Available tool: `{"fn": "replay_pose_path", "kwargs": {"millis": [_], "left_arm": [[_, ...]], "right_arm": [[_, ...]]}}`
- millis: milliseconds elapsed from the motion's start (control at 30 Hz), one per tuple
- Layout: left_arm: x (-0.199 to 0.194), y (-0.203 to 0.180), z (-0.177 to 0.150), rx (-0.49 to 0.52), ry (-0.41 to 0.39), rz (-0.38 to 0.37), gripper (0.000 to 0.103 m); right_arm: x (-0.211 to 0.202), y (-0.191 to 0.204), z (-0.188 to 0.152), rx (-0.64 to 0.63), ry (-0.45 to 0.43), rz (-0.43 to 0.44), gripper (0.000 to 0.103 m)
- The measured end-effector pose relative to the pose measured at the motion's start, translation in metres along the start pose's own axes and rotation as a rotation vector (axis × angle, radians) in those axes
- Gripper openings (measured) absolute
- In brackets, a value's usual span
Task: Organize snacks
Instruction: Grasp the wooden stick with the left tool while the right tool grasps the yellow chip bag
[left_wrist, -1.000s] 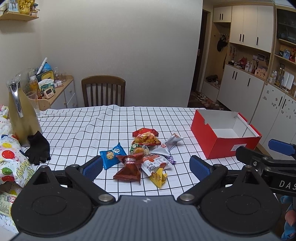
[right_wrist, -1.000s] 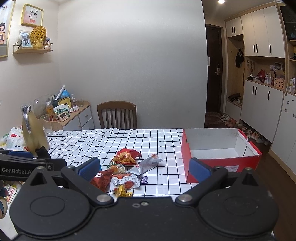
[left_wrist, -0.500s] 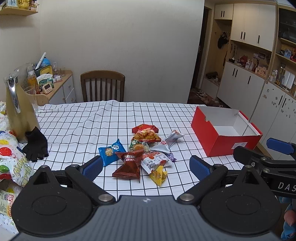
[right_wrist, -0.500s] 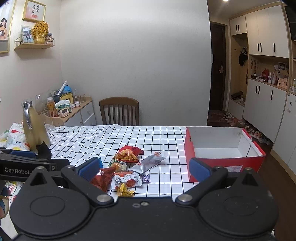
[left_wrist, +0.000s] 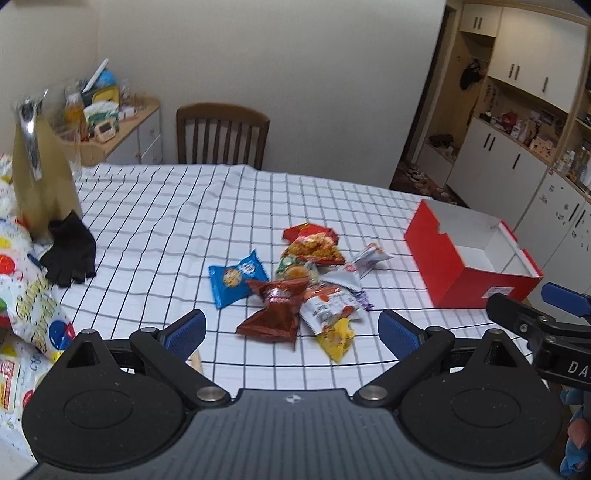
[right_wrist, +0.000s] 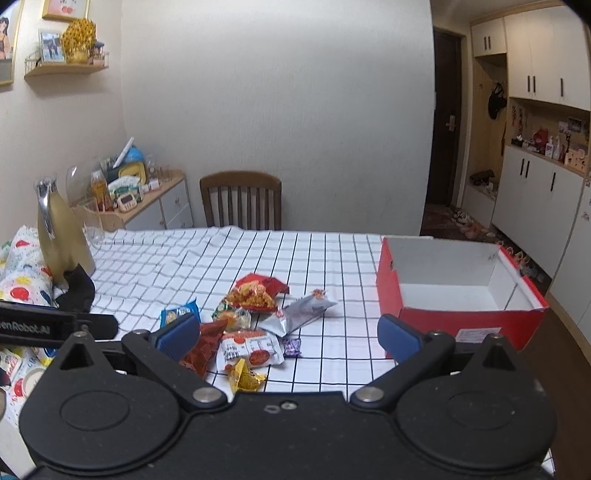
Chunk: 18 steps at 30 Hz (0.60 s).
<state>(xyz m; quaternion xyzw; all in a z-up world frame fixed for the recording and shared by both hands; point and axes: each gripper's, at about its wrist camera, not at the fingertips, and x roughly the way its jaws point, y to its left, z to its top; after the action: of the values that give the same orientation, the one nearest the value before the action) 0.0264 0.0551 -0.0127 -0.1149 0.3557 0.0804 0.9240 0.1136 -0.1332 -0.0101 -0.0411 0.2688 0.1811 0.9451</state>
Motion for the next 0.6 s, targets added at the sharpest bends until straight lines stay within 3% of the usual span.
{"fn": "replay_pose_path", "kwargs": {"millis": [333, 500, 600], "left_arm": [[0.052, 0.068, -0.011, -0.166, 0.14, 0.07, 0.1], [0.077, 0.081, -0.019, -0.174, 0.178, 0.119, 0.099], [0.093, 0.082, -0.027, -0.176, 0.204, 0.129, 0.099]], "right_arm": [[0.058, 0.001, -0.014, -0.036, 0.114, 0.02, 0.099], [0.086, 0.005, -0.025, -0.043, 0.172, 0.06, 0.094], [0.105, 0.01, -0.033, -0.044, 0.223, 0.074, 0.086]]}}
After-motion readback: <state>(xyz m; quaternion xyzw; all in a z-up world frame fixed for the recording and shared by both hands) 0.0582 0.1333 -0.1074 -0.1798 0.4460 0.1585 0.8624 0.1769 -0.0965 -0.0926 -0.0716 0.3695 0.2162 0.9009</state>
